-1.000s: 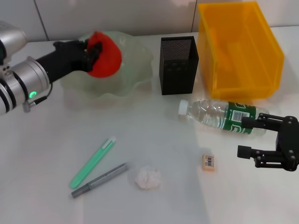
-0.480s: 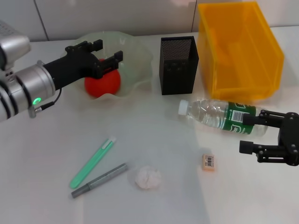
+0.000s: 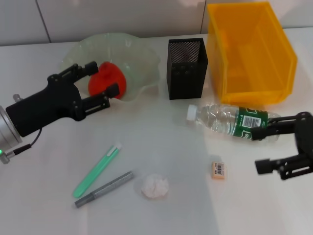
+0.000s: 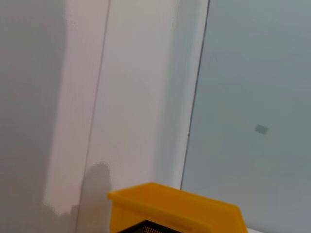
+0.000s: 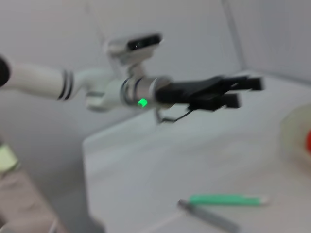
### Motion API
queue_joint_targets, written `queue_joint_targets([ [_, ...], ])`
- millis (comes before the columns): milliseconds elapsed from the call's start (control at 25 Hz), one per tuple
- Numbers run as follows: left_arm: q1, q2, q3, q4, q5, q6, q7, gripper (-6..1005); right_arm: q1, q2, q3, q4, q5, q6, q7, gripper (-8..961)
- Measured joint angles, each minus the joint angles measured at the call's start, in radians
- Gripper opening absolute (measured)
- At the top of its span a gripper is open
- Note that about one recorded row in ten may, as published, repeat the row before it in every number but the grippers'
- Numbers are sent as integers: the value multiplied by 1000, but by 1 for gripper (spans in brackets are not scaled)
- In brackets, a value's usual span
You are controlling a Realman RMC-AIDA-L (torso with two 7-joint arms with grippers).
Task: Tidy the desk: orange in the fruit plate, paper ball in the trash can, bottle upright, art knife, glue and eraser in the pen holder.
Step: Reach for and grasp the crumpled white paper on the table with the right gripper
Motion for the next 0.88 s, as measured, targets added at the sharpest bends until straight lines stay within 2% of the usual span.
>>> queue_joint_targets([
  [120,0,3,42,5,1,4,-7,829,28,11,-116,-101,-8,-26,104,795],
  [280,-15,-1,91,14,1,-15,-11,828,65,27,-281,-198,-6,11,269,795],
  [440,-27,-2,99,7,1,-36,-12,828,112,28,-424,-264,-18,67,393,795],
  [760,-28,-3,100,20,-4,-37,-22,828,239,26,-663,-381,-205,160,611,790],
  [880,-27,-3,100,39,-3,-36,-42,827,275,27,-741,-410,-229,168,700,785],
])
